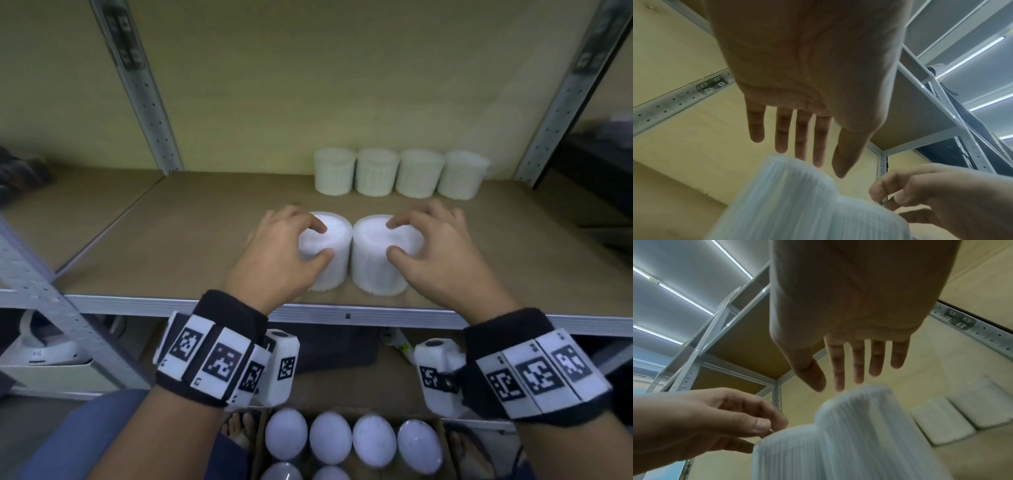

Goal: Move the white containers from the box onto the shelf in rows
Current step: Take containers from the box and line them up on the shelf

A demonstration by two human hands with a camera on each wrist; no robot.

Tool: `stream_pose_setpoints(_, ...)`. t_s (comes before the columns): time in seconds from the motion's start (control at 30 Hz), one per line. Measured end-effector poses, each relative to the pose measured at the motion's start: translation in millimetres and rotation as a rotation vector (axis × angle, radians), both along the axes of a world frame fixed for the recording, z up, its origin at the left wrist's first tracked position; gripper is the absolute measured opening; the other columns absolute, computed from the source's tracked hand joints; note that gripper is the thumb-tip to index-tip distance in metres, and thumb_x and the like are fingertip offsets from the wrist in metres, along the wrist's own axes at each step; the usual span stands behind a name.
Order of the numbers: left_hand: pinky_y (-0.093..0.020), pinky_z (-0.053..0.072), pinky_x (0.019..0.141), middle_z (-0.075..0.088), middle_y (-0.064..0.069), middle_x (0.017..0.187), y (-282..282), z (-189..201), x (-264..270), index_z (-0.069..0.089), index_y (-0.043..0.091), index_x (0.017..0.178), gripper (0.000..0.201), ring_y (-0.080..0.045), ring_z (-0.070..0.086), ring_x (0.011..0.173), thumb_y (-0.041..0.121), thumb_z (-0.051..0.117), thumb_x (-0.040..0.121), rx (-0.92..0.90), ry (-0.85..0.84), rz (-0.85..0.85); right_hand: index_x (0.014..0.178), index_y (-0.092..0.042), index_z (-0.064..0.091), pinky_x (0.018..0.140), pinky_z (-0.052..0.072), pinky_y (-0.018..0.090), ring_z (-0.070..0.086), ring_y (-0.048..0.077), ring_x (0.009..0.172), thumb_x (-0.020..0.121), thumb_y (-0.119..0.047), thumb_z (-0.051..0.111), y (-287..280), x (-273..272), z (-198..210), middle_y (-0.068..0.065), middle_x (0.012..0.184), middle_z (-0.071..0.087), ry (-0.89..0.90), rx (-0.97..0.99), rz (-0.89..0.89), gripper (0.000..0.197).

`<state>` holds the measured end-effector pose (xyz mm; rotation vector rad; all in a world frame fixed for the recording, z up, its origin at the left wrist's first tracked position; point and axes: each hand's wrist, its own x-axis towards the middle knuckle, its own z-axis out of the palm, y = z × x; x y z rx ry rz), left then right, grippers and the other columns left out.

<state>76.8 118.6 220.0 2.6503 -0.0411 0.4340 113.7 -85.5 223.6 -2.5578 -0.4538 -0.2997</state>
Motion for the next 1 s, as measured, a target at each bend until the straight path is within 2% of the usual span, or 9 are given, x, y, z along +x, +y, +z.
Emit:
stream_pose_setpoints(0.07, -0.031, 0.036, 0.105, 0.056, 0.006, 0.124, -1.7, 1.0, -2.5, 0.061, 0.025, 0.117, 0.032, -0.015, 0.045, 0.122, 0.036, 0.06, 0.087, 0.05, 0.01, -0.007, 0.119, -0.024, 0.061, 0.094, 0.03, 0.021, 0.038, 0.017, 0.121, 0.084, -0.023, 0.061, -3.3, -2.0, 0.7, -0.005, 0.122, 0.05, 0.058, -0.061, 0.035, 0.035)
stream_pose_setpoints(0.2, -0.027, 0.04, 0.099, 0.059, 0.002, 0.126, -5.7, -2.9, -4.2, 0.062, 0.02, 0.12, 0.03, -0.015, 0.05, 0.12, 0.021, 0.054, 0.091, 0.081, 0.013, 0.012, 0.118, -0.018, 0.063, 0.085, 0.022, 0.009, 0.044, 0.017, 0.12, 0.084, -0.014, 0.061, -2.1, -4.5, -7.5, -0.003, 0.123, 0.057, 0.018, -0.062, 0.041, 0.034)
stream_pose_setpoints(0.27, -0.029, 0.045, 0.095, 0.061, -0.001, 0.123, -6.8, -3.5, -4.6, 0.064, 0.02, 0.119, 0.03, -0.018, 0.055, 0.114, 0.015, 0.053, 0.091, 0.075, -0.002, 0.035, 0.117, -0.018, 0.065, 0.083, 0.021, 0.008, 0.046, 0.016, 0.119, 0.085, -0.015, 0.062, -0.9, -5.8, -9.5, -0.004, 0.122, 0.06, -0.006, -0.062, 0.034, 0.033)
stream_pose_setpoints(0.53, -0.036, 0.051, 0.092, 0.064, -0.006, 0.118, 1.9, 2.1, 3.7, 0.066, 0.017, 0.115, 0.028, -0.023, 0.06, 0.107, 0.013, 0.053, 0.09, 0.11, 0.035, 0.063, 0.12, -0.02, 0.066, 0.093, 0.024, 0.01, 0.047, 0.014, 0.122, 0.088, -0.021, 0.063, 8.7, 4.0, -11.1, -0.008, 0.126, 0.062, -0.023, -0.088, 0.094, 0.032)
stream_pose_setpoints(0.6, -0.038, 0.052, 0.091, 0.065, -0.007, 0.116, 9.3, 2.6, 9.9, 0.066, 0.017, 0.114, 0.027, -0.024, 0.062, 0.105, 0.013, 0.054, 0.09, 0.108, 0.047, 0.074, 0.121, -0.021, 0.065, 0.098, 0.028, 0.015, 0.045, 0.015, 0.125, 0.089, -0.021, 0.063, 16.6, 12.7, -9.5, -0.007, 0.129, 0.06, -0.003, -0.091, 0.111, 0.033)
stream_pose_setpoints(0.73, -0.033, 0.052, 0.09, 0.066, -0.006, 0.116, 30.9, 4.2, 29.3, 0.067, 0.015, 0.114, 0.027, -0.023, 0.064, 0.104, 0.013, 0.055, 0.09, 0.109, 0.078, 0.098, 0.123, -0.02, 0.064, 0.103, 0.034, 0.023, 0.044, 0.016, 0.128, 0.089, -0.019, 0.062, 39.8, 35.6, -4.9, -0.002, 0.133, 0.057, 0.033, -0.101, 0.14, 0.034)
stream_pose_setpoints(0.87, -0.035, 0.051, 0.096, 0.067, -0.007, 0.118, 56.8, 4.9, 56.1, 0.068, 0.014, 0.113, 0.027, -0.022, 0.064, 0.105, 0.012, 0.059, 0.088, 0.087, 0.106, 0.128, 0.12, -0.016, 0.065, 0.098, 0.042, 0.026, 0.055, 0.019, 0.118, 0.087, -0.016, 0.063, 70.6, 67.1, -2.5, 0.005, 0.128, 0.06, 0.032, -0.121, 0.164, 0.033)
stream_pose_setpoints(1.0, -0.035, 0.05, 0.098, 0.067, -0.009, 0.119, 82.9, 5.0, 84.6, 0.068, 0.011, 0.113, 0.026, -0.023, 0.063, 0.107, 0.01, 0.06, 0.088, 0.07, 0.106, 0.159, 0.119, -0.017, 0.065, 0.096, 0.048, 0.032, 0.056, 0.021, 0.116, 0.088, -0.016, 0.062, 101.6, 97.0, -0.9, 0.003, 0.125, 0.062, 0.006, -0.184, 0.175, 0.031)
